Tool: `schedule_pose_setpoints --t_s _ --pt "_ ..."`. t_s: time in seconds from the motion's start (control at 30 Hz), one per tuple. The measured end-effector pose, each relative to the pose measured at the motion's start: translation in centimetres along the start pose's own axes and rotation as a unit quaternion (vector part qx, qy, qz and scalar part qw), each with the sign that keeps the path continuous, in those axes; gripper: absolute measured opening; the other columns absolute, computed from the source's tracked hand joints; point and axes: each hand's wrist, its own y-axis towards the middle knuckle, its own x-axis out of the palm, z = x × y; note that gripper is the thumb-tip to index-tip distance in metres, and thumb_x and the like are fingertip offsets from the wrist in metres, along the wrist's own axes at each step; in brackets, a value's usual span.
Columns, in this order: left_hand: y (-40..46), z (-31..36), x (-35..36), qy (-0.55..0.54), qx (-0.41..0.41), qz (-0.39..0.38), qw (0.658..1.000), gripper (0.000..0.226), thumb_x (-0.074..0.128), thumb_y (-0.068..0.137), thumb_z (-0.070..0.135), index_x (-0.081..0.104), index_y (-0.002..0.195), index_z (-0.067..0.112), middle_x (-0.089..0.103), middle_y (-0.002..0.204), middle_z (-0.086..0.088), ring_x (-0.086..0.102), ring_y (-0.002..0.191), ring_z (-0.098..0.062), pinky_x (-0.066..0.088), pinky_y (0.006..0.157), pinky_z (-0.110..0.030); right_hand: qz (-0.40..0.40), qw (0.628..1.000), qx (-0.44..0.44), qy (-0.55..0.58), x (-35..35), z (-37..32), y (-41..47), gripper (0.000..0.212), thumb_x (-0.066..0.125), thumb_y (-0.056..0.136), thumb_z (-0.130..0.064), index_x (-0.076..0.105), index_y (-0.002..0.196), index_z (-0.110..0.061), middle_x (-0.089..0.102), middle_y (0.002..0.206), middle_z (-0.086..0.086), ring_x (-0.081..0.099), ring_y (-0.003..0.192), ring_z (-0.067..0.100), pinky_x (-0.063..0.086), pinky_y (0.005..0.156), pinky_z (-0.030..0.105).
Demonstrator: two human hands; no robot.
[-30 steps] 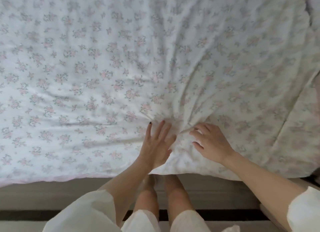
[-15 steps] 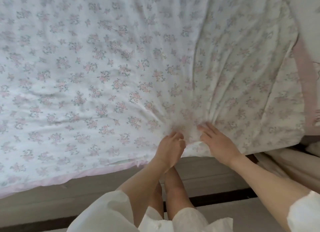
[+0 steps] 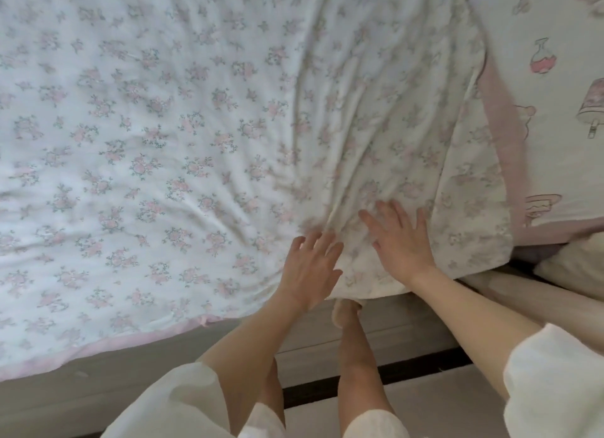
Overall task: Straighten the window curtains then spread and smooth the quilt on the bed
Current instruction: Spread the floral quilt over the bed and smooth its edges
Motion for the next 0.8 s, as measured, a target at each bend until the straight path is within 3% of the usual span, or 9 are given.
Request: schedule_pose_setpoints --t_s 0.07,0.13,0.2,0.3,0.37,0.43,0.53,0.67,0.8 --pt "2.0 2.2 1.2 0.053 -0.076 -0.012 0.996 0.048 0.078 0.06 0.041 0.068 0.103 0.021 0.064 0.115 0.0 0.062 0.103 -0.023 0.051 0.082 -0.036 0.031 0.999 -0.029 -0.024 0.4 2.4 0.9 0.045 0.044 0.093 -0.02 0.034 0.136 -0.024 0.044 0.136 0.006 0.033 0.131 0.026 0.014 0.108 0.056" --pt "3.8 3.9 1.6 0.076 -0.122 -0.014 0.99 0.031 0.081 0.059 0.026 0.07 0.088 0.022 0.065 0.108 0.002 0.062 0.096 -0.023 0.05 0.08 -0.036 0.071 0.997 -0.033 0.0 0.8 4.6 1.6 0.027 0.044 0.092 -0.013 0.055 0.116 -0.017 0.06 0.116 0.006 0.046 0.114 0.028 0.022 0.105 0.048" --pt "5.3 5.1 1.8 0.083 -0.153 -0.008 0.985 0.017 0.081 0.058 0.016 0.069 0.069 0.023 0.066 0.1 0.001 0.062 0.093 -0.023 0.049 0.08 -0.037 0.07 0.996 -0.044 0.02 1.2 7.0 1.8 0.022 0.045 0.09 -0.009 0.062 0.103 -0.014 0.063 0.106 0.005 0.048 0.107 0.028 0.025 0.102 0.04" --pt "6.0 7.1 1.8 0.055 -0.157 -0.006 0.986 0.014 0.075 0.059 0.01 0.069 0.062 0.023 0.065 0.105 -0.002 0.06 0.104 -0.028 0.045 0.089 -0.044 0.043 0.996 -0.068 0.023 2.0 10.3 0.6 0.022 0.048 0.088 -0.01 0.061 0.106 -0.012 0.06 0.112 0.007 0.048 0.108 0.028 0.03 0.098 0.038" --pt "5.8 8.7 2.1 -0.003 -0.104 -0.042 0.994 0.016 0.067 0.065 0.005 0.069 0.075 0.018 0.062 0.119 -0.005 0.052 0.12 -0.031 0.04 0.096 -0.045 0.006 0.998 -0.046 0.039 2.7 12.5 -0.9 0.025 0.045 0.091 -0.015 0.056 0.113 -0.012 0.056 0.118 0.006 0.045 0.112 0.027 0.034 0.094 0.037" --pt "5.7 10.4 2.3 -0.058 -0.058 -0.126 0.989 0.031 0.054 0.075 0.004 0.064 0.103 0.014 0.054 0.134 -0.001 0.038 0.134 -0.025 0.032 0.102 -0.039 -0.027 0.996 0.0 0.08 3.4 15.2 -2.6 0.029 0.042 0.094 -0.022 0.051 0.119 -0.013 0.052 0.122 0.006 0.044 0.115 0.025 0.037 0.093 0.037" --pt "6.4 10.6 1.9 -0.087 -0.096 -0.174 0.976 0.029 0.048 0.087 0.014 0.054 0.115 0.014 0.052 0.135 0.003 0.035 0.135 -0.02 0.033 0.102 -0.038 -0.008 0.987 0.063 0.149 3.8 17.6 -4.0 0.03 0.046 0.093 -0.024 0.052 0.116 -0.007 0.053 0.12 0.013 0.046 0.114 0.029 0.042 0.09 0.04" --pt "9.5 11.8 0.7 -0.077 -0.163 -0.115 0.977 0.042 0.047 0.092 0.035 0.042 0.13 0.018 0.05 0.133 -0.003 0.046 0.121 -0.025 0.039 0.097 -0.039 0.126 0.92 0.215 0.301 3.0 18.1 -4.2 0.026 0.056 0.088 -0.025 0.049 0.102 -0.005 0.053 0.112 0.014 0.05 0.105 0.032 0.045 0.068 0.04" --pt "12.5 13.8 0.9 -0.02 -0.181 -0.033 0.983 0.052 0.055 0.086 0.046 0.048 0.127 0.014 0.039 0.137 -0.007 0.04 0.122 -0.027 0.036 0.099 -0.041 0.166 0.838 0.355 0.379 2.9 18.3 -3.6 0.038 0.059 0.084 -0.032 0.047 0.107 -0.006 0.051 0.114 0.014 0.048 0.108 0.032 0.046 0.07 0.043"
